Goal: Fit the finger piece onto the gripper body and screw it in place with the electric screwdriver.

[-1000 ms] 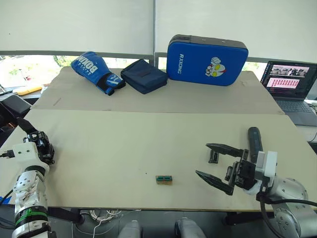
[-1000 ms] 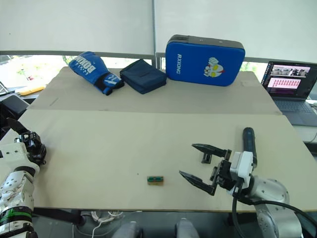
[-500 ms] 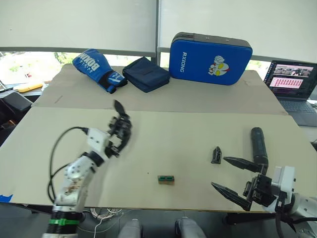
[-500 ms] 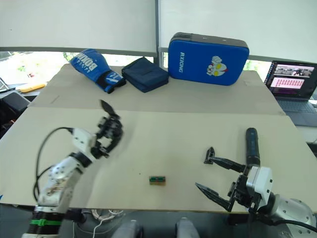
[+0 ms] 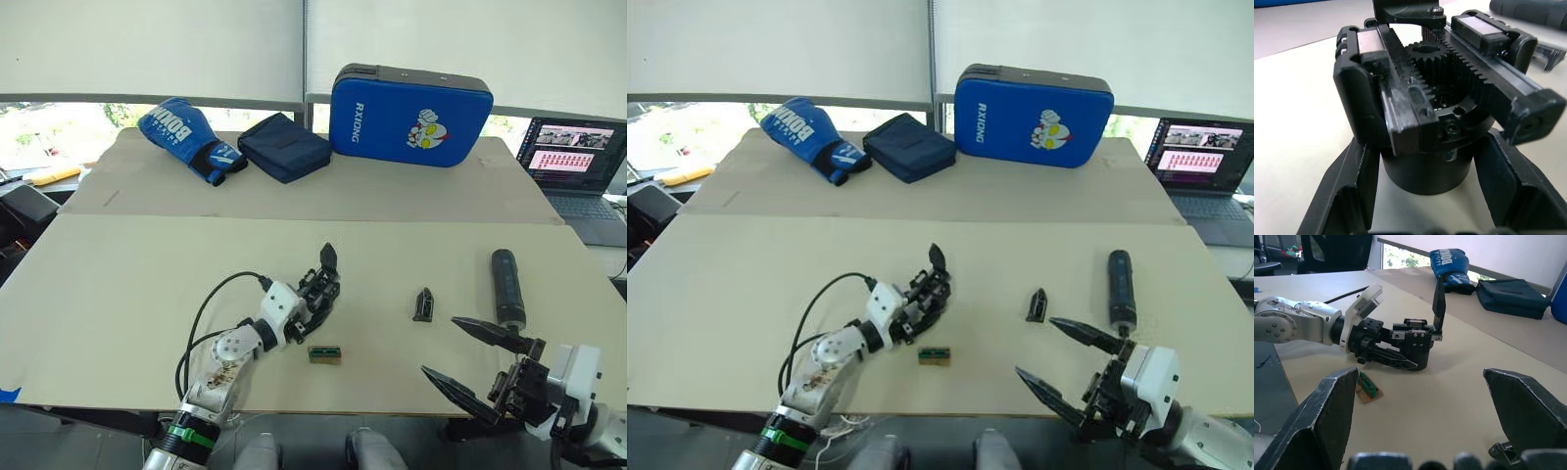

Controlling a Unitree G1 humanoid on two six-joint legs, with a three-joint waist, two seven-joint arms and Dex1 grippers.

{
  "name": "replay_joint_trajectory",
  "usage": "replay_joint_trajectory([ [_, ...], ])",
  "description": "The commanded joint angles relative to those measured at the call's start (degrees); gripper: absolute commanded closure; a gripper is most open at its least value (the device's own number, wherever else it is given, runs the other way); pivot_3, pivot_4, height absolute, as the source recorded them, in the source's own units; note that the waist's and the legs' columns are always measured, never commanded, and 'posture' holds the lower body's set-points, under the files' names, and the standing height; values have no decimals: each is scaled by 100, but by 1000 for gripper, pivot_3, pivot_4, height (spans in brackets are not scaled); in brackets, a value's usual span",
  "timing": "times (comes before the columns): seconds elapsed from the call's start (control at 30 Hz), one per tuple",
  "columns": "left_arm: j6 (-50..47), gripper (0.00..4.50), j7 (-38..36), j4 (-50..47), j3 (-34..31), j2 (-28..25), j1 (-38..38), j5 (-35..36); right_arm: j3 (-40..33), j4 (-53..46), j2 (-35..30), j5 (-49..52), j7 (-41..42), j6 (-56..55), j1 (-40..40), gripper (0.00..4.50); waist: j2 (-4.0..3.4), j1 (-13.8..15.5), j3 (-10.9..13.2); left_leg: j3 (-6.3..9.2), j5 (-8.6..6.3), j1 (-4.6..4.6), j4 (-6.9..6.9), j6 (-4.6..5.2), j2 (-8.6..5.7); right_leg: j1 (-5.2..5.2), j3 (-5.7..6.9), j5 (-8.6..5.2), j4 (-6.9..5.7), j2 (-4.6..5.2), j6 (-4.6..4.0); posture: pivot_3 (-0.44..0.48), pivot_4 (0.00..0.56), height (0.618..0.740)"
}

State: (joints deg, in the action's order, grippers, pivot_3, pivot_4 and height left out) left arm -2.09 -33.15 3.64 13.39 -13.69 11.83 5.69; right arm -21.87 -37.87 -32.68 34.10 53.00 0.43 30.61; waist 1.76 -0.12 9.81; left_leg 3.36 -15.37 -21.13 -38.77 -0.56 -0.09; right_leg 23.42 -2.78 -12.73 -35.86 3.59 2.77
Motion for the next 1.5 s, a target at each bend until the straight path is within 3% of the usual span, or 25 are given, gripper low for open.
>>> replay_joint_trajectory([
  [0.03, 230, 2180, 79, 26, 22, 93, 118, -125, -162, -200, 41, 17, -14, -228, 34, 0, -5, 8, -3, 0, 0, 1, 0, 0, 0, -1, -1, -4, 0, 0, 7, 0, 150, 740],
  [0.33, -94, 2180, -111, 142, 3, 75, -6, -49, -206, -128, 6, 38, 1, -278, -8, 0, -45, 52, -27, -2, 0, 6, -2, 0, -1, -10, -3, -9, 1, 0, 16, 0, 150, 740],
  [0.47, -229, 235, -269, 112, -66, -62, 4, 19, -242, -99, -25, 61, 19, -276, -38, 0, -56, 38, -33, -2, -1, 8, 0, 1, 0, -11, -5, -10, 1, -2, 17, 0, 150, 740],
  [0.5, -241, 30, -300, 109, -88, -93, 15, 37, -248, -93, -28, 65, 23, -272, -48, 0, -57, 32, -33, -2, -1, 8, 0, 1, 1, -12, -5, -11, 1, -3, 17, 0, 150, 740],
  [0.7, -368, 30, -785, -95, -395, -563, 0, 378, -290, -90, -52, 93, 41, -239, -88, 0, -59, -11, -35, -2, -1, 10, 1, 1, 4, -14, -5, -11, -1, -8, 15, 0, 150, 740],
  [0.87, -54, 30, -2069, 319, -746, -1408, 174, 914, -354, -19, -73, 134, 116, -251, -83, 0, -60, -59, -34, -2, -1, 17, 5, 1, 9, -10, -5, -15, -6, -13, 7, 0, 150, 740],
  [1.03, 224, 30, -3534, 1070, -736, -1764, 892, 1259, -332, 7, -77, 138, 133, -228, -132, 0, -58, 30, -32, -2, 0, 10, -5, 1, 3, -10, -3, -15, -4, -8, 8, 0, 150, 740],
  [1.13, 511, 30, -4063, 1722, -588, -1688, 1377, 1129, -287, 6, -80, 136, 141, -205, -161, 0, -58, 50, -33, -3, 0, 8, -7, 1, 1, -11, -4, -14, -2, -8, 9, 0, 150, 740],
  [1.5, 1585, 30, -4392, 4322, -322, -662, 2832, 452, -187, -146, -162, 160, -22, -42, -325, 0, -47, -18, -26, -2, -1, 5, -6, 4, 1, -10, -5, -12, -3, -13, 8, 0, 150, 740],
])
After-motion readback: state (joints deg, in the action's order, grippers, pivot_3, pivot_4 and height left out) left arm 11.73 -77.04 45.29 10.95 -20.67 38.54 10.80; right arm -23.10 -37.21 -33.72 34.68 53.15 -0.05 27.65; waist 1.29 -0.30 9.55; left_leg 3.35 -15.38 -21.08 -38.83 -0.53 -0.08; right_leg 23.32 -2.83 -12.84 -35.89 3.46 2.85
